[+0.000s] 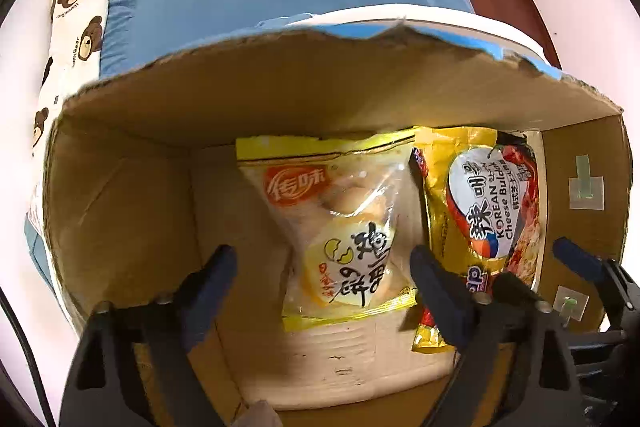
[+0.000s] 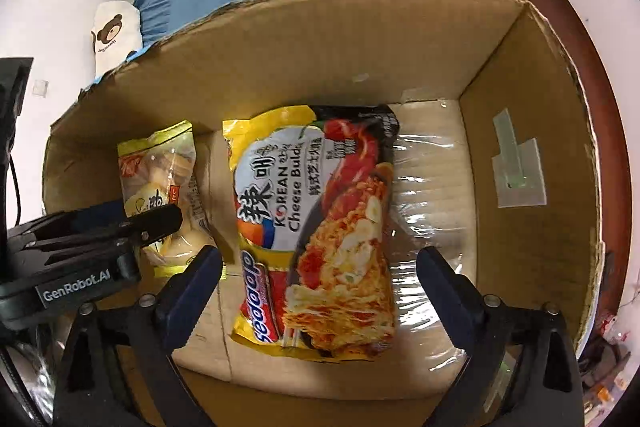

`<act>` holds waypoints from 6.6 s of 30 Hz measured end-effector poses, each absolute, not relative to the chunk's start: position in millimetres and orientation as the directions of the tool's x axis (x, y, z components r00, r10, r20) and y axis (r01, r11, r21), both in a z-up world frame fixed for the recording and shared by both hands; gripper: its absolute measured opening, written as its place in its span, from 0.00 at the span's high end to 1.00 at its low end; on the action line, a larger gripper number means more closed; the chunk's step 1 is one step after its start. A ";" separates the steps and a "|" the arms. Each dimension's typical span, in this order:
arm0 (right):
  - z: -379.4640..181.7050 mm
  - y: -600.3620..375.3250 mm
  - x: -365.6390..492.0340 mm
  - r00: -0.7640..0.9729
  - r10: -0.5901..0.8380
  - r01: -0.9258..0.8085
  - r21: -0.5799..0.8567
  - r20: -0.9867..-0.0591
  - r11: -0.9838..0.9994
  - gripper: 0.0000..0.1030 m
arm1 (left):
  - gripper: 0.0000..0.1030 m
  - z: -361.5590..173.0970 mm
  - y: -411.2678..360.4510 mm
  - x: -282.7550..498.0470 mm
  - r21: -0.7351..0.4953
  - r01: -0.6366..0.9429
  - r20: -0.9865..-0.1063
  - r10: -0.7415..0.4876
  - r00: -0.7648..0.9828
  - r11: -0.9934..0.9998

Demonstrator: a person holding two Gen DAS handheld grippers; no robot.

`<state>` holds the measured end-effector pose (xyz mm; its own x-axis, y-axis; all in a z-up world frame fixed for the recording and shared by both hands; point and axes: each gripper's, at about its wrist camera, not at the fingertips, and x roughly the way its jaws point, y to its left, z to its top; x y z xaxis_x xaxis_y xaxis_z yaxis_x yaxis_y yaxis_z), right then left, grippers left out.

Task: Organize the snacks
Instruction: 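Carry both packets into the cardboard box and open both tools, then grasp the red-white spicy strip packet with left tool while right tool grasps the orange panda bag, then carry both packets into the box and open both tools, then grasp the white bread packet with left tool while right tool grasps the Franzzi cookie pack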

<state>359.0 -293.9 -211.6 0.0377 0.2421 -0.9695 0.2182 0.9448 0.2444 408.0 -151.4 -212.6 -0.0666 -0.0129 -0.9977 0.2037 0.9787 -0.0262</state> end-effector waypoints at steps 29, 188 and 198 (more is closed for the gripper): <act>-60.8 -282.3 202.7 0.370 0.005 0.123 0.055 -0.929 0.991 0.03 | 0.13 -80.1 -117.9 250.8 0.001 0.143 -0.901 -0.061 0.429 0.990; -39.9 -298.9 147.8 0.420 0.104 0.071 0.147 -0.901 0.987 0.05 | 0.14 -80.2 -122.5 211.1 -0.012 0.151 -0.908 -0.074 0.412 0.988; -6.8 -291.6 90.5 0.481 0.135 0.059 0.185 -0.866 0.981 0.05 | 0.14 -47.0 -111.6 152.7 -0.046 0.152 -0.874 -0.113 0.472 0.987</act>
<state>90.5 -291.6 -6.8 0.4814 0.1345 -0.8661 0.0590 0.9809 0.1852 152.7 -111.6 -47.0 0.4721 -0.1133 -0.8743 0.1524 0.9873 -0.0456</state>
